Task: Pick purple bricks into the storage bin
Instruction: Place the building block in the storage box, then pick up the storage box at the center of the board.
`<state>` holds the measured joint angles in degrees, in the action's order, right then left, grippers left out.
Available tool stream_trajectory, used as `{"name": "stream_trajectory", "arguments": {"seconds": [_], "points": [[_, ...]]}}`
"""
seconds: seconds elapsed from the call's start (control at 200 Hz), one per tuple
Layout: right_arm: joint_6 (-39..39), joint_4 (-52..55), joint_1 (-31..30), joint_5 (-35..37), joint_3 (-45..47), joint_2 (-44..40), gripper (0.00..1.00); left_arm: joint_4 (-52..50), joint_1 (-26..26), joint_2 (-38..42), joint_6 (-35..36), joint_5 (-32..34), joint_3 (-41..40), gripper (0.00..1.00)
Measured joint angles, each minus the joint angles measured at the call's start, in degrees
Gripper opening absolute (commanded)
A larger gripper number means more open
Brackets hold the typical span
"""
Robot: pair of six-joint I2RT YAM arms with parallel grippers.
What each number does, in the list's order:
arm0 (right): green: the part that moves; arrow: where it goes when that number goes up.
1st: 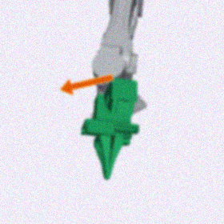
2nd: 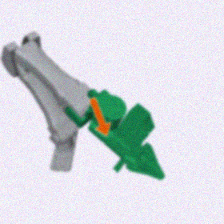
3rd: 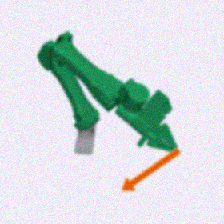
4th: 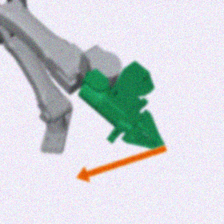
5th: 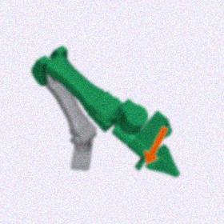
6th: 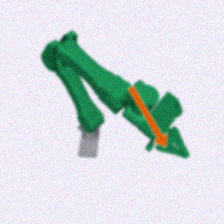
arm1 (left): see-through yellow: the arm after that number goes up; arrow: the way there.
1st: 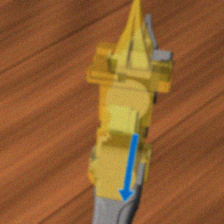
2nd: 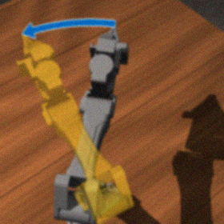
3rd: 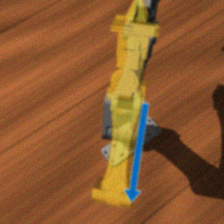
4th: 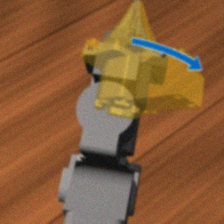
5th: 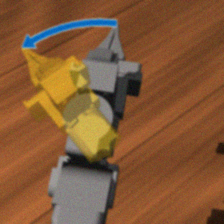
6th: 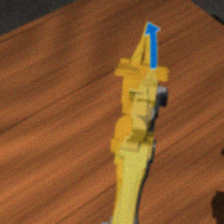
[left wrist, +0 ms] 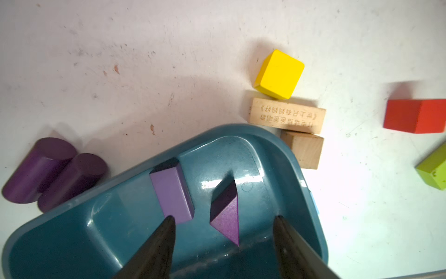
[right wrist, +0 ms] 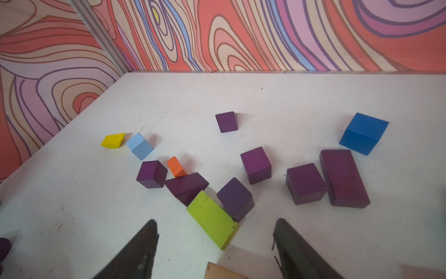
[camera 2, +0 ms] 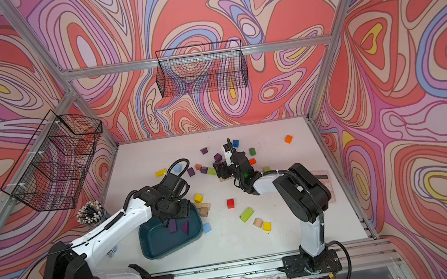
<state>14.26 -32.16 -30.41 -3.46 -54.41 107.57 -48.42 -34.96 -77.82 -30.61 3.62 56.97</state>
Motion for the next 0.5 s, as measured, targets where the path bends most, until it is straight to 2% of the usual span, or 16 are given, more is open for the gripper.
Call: {"name": "stream_trajectory", "arguments": {"seconds": [0.295, 0.501], "points": [[0.0, -0.6, 0.0, -0.3, 0.0, 0.0, 0.80, -6.3, 0.0, 0.4, 6.5, 4.7, 9.3, 0.69], [0.0, -1.1, 0.0, -0.4, 0.1, 0.0, 0.80, -7.3, 0.0, -0.7, 10.0, 7.4, 11.6, 0.68]]}}
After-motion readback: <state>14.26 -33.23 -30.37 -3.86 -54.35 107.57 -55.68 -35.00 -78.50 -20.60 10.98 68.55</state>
